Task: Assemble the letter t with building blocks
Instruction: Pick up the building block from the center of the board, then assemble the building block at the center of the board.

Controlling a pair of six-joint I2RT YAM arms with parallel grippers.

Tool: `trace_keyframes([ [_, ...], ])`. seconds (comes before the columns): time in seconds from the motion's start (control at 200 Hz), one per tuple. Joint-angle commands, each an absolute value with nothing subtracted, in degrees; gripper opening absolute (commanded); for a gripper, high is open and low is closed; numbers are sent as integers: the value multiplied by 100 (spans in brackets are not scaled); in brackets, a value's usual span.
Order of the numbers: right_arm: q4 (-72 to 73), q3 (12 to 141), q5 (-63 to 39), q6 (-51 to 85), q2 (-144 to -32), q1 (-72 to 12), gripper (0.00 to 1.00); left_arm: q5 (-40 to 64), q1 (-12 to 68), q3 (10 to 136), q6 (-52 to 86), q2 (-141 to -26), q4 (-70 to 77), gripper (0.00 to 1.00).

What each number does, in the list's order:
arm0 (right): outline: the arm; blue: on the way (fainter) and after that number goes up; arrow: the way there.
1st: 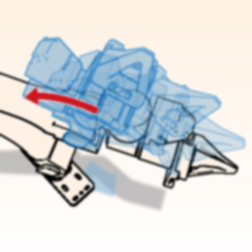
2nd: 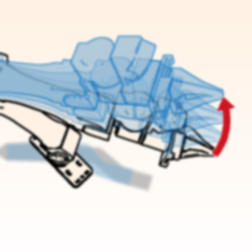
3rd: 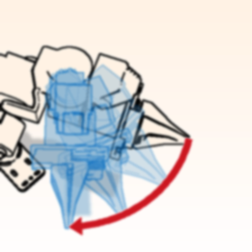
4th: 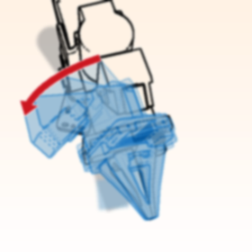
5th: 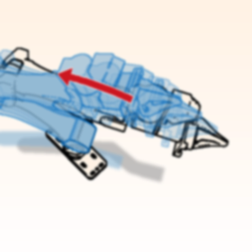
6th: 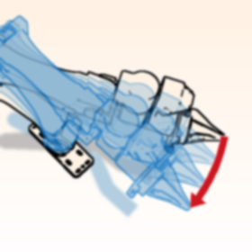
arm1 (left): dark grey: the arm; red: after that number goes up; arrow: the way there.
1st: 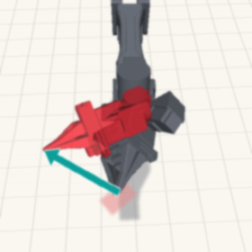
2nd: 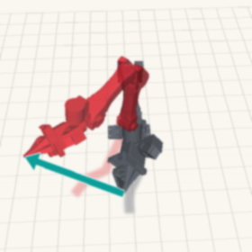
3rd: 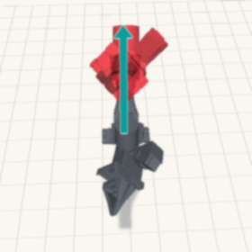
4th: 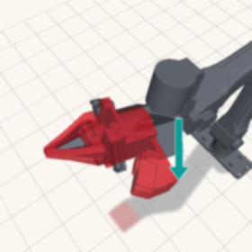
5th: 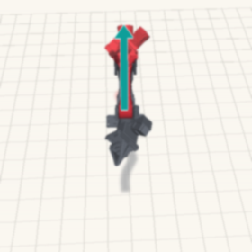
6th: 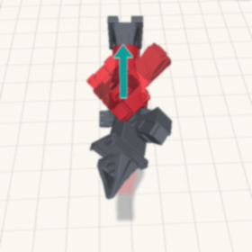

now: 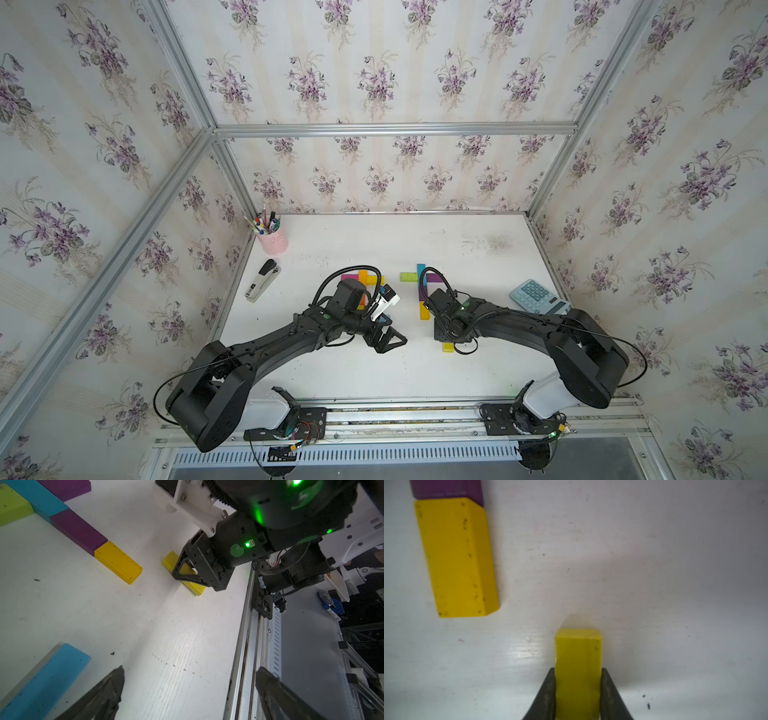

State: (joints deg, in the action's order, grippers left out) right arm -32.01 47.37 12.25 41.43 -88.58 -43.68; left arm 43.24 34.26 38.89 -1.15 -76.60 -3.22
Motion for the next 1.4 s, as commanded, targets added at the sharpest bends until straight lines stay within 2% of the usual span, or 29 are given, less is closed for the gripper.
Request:
trace_keyframes([
  [0.0,-3347,4929,1290,3249,-8644,-4057,19,4342,3419,3959,-116,-7651,-299,100],
  [0.195,-3064,5279,932,1714,-8288,-3300,20,4248,3404,4003,-126,-7515,-403,100],
  [0.44,-2951,5711,523,117,-8813,-2733,19,4205,3375,4093,-66,-7524,-426,100],
  [0.664,-2448,5492,101,-839,-8969,-2663,13,4138,3302,4052,-122,-7436,-490,100],
  [0.824,-1571,4562,-420,-2675,-7906,-2663,10,4160,3165,4018,-181,-7427,-551,100],
  [0.969,-1093,4035,-310,-3533,-7205,-2631,14,4312,3045,4007,-128,-7585,-344,100],
  [1.209,-1660,4373,-1129,-4454,-7653,-2584,13,4576,2893,4236,-133,-7884,-279,100],
  [1.399,-2063,4453,-1302,-5564,-8096,-2576,13,4419,2820,4206,-75,-7854,-229,100],
])
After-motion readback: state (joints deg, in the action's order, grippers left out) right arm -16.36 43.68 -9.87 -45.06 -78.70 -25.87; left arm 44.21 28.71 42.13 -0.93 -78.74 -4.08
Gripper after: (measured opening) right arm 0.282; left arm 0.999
